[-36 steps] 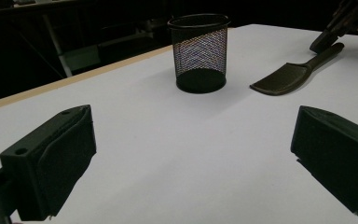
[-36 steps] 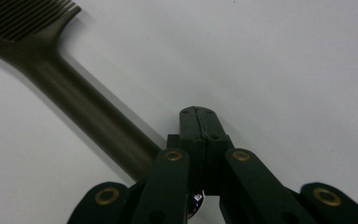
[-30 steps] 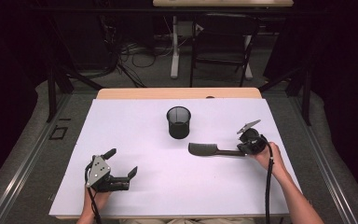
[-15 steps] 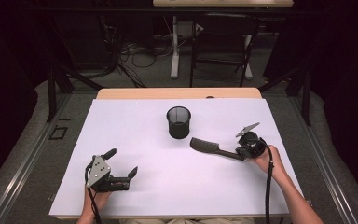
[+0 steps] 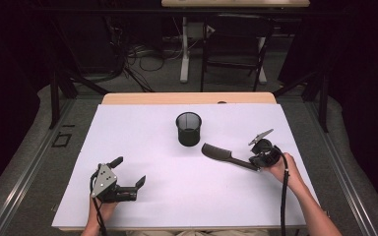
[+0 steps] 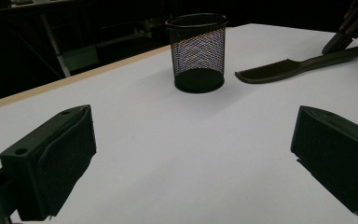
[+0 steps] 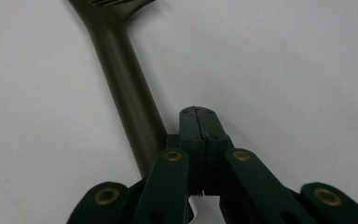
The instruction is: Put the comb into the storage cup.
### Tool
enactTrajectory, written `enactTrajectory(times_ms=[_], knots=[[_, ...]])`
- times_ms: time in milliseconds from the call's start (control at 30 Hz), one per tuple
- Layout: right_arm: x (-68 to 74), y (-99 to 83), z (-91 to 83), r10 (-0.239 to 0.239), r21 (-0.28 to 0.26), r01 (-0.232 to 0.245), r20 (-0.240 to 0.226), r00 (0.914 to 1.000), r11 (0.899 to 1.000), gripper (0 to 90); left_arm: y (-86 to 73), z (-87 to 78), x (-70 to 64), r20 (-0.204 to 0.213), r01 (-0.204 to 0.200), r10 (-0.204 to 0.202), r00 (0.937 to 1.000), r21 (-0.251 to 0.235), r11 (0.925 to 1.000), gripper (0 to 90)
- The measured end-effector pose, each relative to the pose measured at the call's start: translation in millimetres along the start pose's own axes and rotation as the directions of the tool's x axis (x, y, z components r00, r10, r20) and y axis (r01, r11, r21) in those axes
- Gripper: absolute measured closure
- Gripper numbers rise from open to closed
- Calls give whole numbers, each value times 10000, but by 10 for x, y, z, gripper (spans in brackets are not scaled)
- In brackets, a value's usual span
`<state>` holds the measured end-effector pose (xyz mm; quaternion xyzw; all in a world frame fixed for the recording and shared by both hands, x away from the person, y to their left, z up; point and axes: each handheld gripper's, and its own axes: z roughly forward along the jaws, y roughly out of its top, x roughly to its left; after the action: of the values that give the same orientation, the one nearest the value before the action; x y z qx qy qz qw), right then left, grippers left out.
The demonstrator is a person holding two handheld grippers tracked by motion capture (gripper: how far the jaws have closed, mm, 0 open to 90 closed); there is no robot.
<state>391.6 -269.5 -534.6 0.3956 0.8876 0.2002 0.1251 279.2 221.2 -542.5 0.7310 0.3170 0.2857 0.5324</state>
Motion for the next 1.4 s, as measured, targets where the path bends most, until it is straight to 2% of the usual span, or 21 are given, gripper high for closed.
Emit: enactTrajectory(times_ms=[67, 133, 200, 233, 400, 433, 467, 500, 633, 967, 1133, 1300, 1400], knots=[[6, 6, -15, -185, 39, 185, -12, 9998, 9998, 900, 0, -1, 1, 22, -1, 1, 10000, -1, 10000, 0], [8, 16, -42, -176, -13, 176, 78, 9998, 9998, 863, -1, 1, 1, 25, 9, -9, 10000, -8, 10000, 0], [-12, 12, -57, -128, -380, 132, 105, 9999, 9992, 796, 0, 1, 0, 50, 9, -9, 10000, -13, 10000, 0], [-24, 15, -80, -184, -260, 188, 145, 9997, 9995, 742, 1, 0, -2, 55, -6, 6, 10000, -1, 10000, 0], [-67, 10, -124, -29, -662, 44, 230, 9997, 9978, 407, 2, -1, -5, 30, -17, 17, 10000, 10, 10000, 0], [-71, 12, -139, -54, -755, 73, 257, 9997, 9971, 363, 2, -1, -5, 30, -17, 17, 10000, 10, 10000, 0], [-71, 12, -139, -54, -755, 73, 257, 9997, 9971, 363, 2, 1, -7, 27, 6, -6, 10000, 1, 10000, 0], [-79, 13, -173, -100, -992, 126, 267, 9996, 9950, 271, 1, 4, -8, 41, 9, -9, 10000, 12, 10000, 0], [-99, 17, -238, -150, -1217, 177, 234, 9996, 9924, 159, 3, 5, -9, 59, -60, 60, 10000, 34, 10000, 0], [-63, 47, -316, -524, -1625, 553, 224, 9984, 9852, 0, 1, 6, -8, 43, -30, 30, 10000, 13, 10000, 0], [-18, 69, -334, -862, -1789, 871, 126, 9962, 9800, 0, 0, 8, -6, 38, -46, 46, 10000, 33, 10000, 0], [23, 92, -331, -1206, -1737, 1208, 114, 9926, 9774, 0, 2, 7, -10, 61, -94, 93, 9999, 56, 9999, 0], [39, 104, -326, -1269, -1836, 1256, 48, 9919, 9749, 0, 0, 7, -7, 42, -78, 77, 10000, 63, 10000, 0]])
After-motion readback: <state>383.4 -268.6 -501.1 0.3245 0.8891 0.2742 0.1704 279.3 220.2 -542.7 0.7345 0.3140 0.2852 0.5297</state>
